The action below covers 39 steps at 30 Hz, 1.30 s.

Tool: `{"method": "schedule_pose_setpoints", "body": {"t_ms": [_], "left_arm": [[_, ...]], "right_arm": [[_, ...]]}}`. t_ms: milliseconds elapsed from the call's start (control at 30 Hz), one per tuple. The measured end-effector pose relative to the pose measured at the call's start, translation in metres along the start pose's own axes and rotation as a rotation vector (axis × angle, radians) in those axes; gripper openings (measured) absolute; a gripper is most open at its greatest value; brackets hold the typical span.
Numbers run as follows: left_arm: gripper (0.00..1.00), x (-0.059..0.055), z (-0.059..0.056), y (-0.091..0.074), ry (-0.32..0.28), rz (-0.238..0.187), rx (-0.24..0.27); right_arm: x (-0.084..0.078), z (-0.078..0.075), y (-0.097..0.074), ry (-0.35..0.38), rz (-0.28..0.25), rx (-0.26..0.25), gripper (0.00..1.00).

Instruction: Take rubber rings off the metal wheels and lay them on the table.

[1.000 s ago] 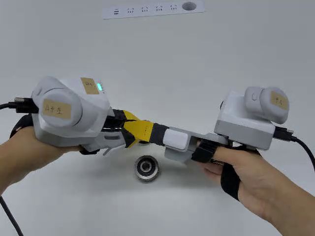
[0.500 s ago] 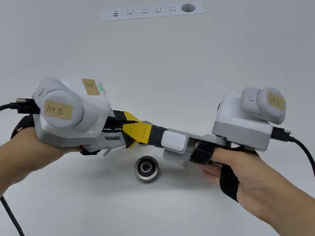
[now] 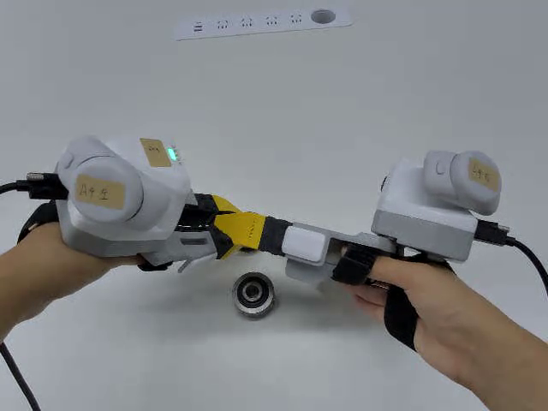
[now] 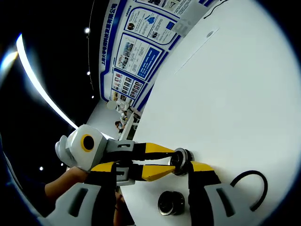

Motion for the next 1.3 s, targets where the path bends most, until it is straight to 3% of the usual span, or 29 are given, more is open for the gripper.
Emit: {"method": "schedule_pose_setpoints", "body": {"t_ms": [633,900,1100,1300], "left_arm": [[0.12,0.000,0.001,0.000,-0.002,0.001,-0.001],[0.12,0.000,0.000,0.000,-0.002,0.001,-0.002],[0.12,0.000,0.000,0.000,-0.003,0.000,-0.003],[0.12,0.000,0.000,-0.001,-0.001,0.001,-0.002]], "right_arm": [[0.001,-0.014,-0.003,-0.006,-0.003,-0.049,0.38],[0.001,-0.034,-0.007,0.025,0.001,-0.117,0.10],[0.000,-0.036,-0.009,0.034,0.002,-0.134,0.02],[0.000,-0.034,-0.009,0.010,0.009,-0.151,0.02]]}}
Point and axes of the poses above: the centre of the closed fingertips' face, and the gripper's own axes: y roughly forward along the fingers, z roughly to its left, x roughly out of its top, the point moved 2 cm from there along -y, roughly backward along the fingers, and after that the axes turned 8 degrees about x, right-handed, at the moved point
